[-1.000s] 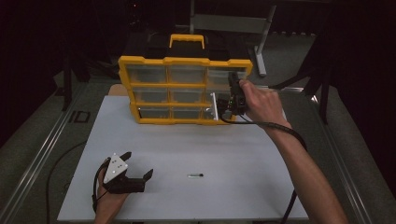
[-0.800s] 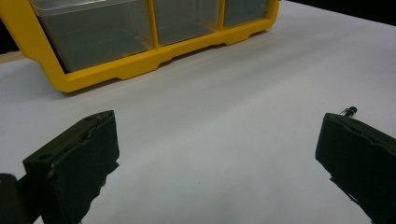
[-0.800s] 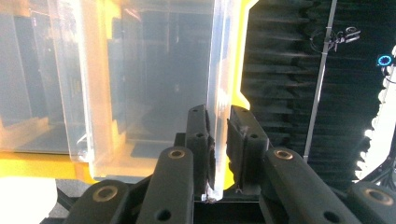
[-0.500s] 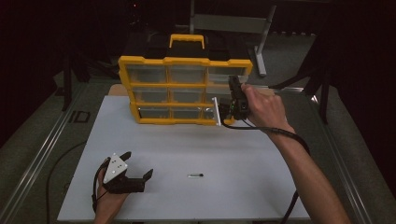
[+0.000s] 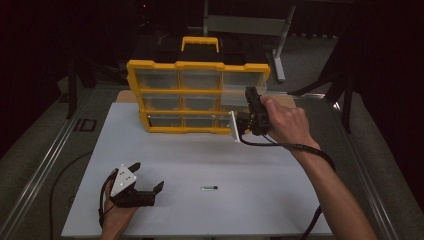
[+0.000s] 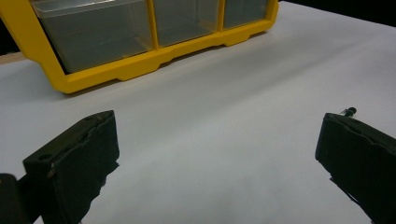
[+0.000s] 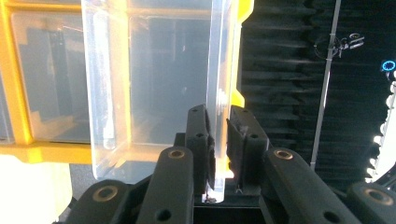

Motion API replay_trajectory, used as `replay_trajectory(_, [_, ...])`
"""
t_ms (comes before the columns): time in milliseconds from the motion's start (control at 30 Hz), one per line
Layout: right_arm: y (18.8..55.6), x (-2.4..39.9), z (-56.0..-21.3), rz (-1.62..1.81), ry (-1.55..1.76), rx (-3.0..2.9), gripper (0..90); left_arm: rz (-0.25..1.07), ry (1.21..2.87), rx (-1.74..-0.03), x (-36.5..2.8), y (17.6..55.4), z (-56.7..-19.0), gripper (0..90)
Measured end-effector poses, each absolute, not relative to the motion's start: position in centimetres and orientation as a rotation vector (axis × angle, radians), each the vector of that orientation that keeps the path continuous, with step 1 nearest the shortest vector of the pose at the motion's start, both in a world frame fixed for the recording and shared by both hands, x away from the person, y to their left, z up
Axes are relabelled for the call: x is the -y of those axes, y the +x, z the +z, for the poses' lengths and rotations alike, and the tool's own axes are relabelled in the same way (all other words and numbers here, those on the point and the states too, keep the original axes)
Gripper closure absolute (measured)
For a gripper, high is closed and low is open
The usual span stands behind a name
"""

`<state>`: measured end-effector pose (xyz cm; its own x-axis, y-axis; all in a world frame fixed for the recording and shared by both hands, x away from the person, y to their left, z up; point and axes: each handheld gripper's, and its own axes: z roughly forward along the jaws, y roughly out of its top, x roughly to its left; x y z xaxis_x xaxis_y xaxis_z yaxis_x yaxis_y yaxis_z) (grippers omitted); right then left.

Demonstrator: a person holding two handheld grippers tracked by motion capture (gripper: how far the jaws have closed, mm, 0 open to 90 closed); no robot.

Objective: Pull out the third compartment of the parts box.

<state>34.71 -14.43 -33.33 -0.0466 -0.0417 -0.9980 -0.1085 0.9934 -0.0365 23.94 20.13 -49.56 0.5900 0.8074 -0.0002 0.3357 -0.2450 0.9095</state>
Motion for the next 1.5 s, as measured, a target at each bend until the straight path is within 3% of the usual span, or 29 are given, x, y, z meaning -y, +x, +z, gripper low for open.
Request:
replay_trajectory(933, [32.2,14.6,-33.2,0.078,-0.121,-1.637,77.8,0.596,1.824,-0.932,-20.2,23.9,-49.5,0.3])
replay_trajectory(1133, [32.1,14.5,-33.2,0.116,-0.085,-1.657,70.8,0.595,1.828,-0.934,-20.2,24.0,-49.6,0.3])
replay_trajectory(1167, [32.1,14.5,-33.2,0.116,-0.085,-1.657,68.3,0.593,1.827,-0.937,-20.1,24.1,-49.7,0.3])
replay_trajectory(1200, [32.0,14.5,-33.5,0.141,-0.078,-1.643,57.6,0.594,1.828,-0.937,-20.1,24.1,-49.7,0.3])
replay_trajectory(1233, [32.0,14.5,-33.5,0.141,-0.078,-1.643,57.6,0.593,1.829,-0.936,-20.1,24.0,-49.7,0.3])
replay_trajectory(1267, [32.0,14.4,-33.9,0.157,-0.059,-1.626,48.1,0.594,1.828,-0.936,-20.1,24.0,-49.7,0.3])
replay_trajectory(1333, [32.0,14.4,-33.9,0.157,-0.059,-1.626,48.1,0.595,1.829,-0.936,-20.1,24.0,-49.6,0.2])
replay_trajectory(1367, [31.8,14.2,-34.5,0.175,-0.051,-1.624,35.0,0.596,1.829,-0.935,-20.1,24.0,-49.6,0.2])
replay_trajectory(1433, [31.8,14.1,-35.1,0.184,-0.042,-1.599,22.8,0.596,1.831,-0.934,-20.1,24.0,-49.6,0.3])
replay_trajectory(1500, [31.8,14.0,-35.3,0.196,-0.032,-1.605,19.3,0.595,1.831,-0.933,-20.1,24.0,-49.6,0.3])
